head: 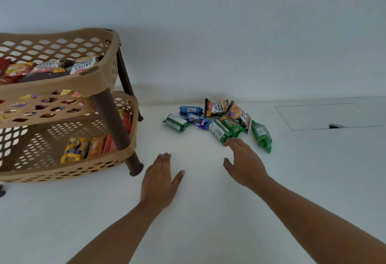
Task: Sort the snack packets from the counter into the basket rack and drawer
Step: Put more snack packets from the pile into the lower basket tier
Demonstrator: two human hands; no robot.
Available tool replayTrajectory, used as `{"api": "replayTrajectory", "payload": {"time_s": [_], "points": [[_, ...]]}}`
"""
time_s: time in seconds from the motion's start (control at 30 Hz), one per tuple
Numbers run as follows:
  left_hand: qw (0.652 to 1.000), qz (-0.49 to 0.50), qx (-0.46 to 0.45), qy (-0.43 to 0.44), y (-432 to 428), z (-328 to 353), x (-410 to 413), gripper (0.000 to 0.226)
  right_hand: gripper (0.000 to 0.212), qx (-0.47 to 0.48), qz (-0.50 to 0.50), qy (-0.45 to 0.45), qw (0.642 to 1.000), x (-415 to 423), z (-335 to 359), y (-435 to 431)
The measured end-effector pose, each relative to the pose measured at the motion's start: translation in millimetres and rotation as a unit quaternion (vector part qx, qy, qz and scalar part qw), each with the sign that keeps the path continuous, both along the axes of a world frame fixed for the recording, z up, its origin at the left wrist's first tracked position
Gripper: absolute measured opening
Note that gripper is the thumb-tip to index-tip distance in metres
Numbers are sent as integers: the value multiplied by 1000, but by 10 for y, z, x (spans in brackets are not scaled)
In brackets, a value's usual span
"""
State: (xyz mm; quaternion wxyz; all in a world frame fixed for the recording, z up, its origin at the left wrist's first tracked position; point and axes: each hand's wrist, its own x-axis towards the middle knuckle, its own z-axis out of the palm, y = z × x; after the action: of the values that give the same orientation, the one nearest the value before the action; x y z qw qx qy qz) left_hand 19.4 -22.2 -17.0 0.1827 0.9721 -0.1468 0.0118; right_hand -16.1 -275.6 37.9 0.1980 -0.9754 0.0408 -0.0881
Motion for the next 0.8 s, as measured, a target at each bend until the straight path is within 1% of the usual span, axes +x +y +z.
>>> {"api": "replayTrajectory", "payload": {"time_s": [0.17,0.27,0.47,0.53,0.63,0.7,0.8], "points": [[1000,9,10,-20,-244,173,481,73,48,-2,-7,-1,1000,508,-3,-59],[999,24,7,-27,-391,269,823,71,51,-17,-16,10,1000,773,-55,-106],[997,71,-8,-24,-615,441,1424,67,48,-33,-73,24,996,1086,-150,-146],[997,83,1,-4,-648,432,1609,70,49,-40,-87,36,995,1113,-189,-135],[995,77,20,59,-667,360,1814,74,54,-44,-95,51,993,1092,-247,-113],[993,71,34,92,-664,316,1871,70,58,-26,-99,76,992,1055,-249,-71],[991,84,37,96,-673,327,1845,64,55,-15,-101,121,987,970,-207,12]]}}
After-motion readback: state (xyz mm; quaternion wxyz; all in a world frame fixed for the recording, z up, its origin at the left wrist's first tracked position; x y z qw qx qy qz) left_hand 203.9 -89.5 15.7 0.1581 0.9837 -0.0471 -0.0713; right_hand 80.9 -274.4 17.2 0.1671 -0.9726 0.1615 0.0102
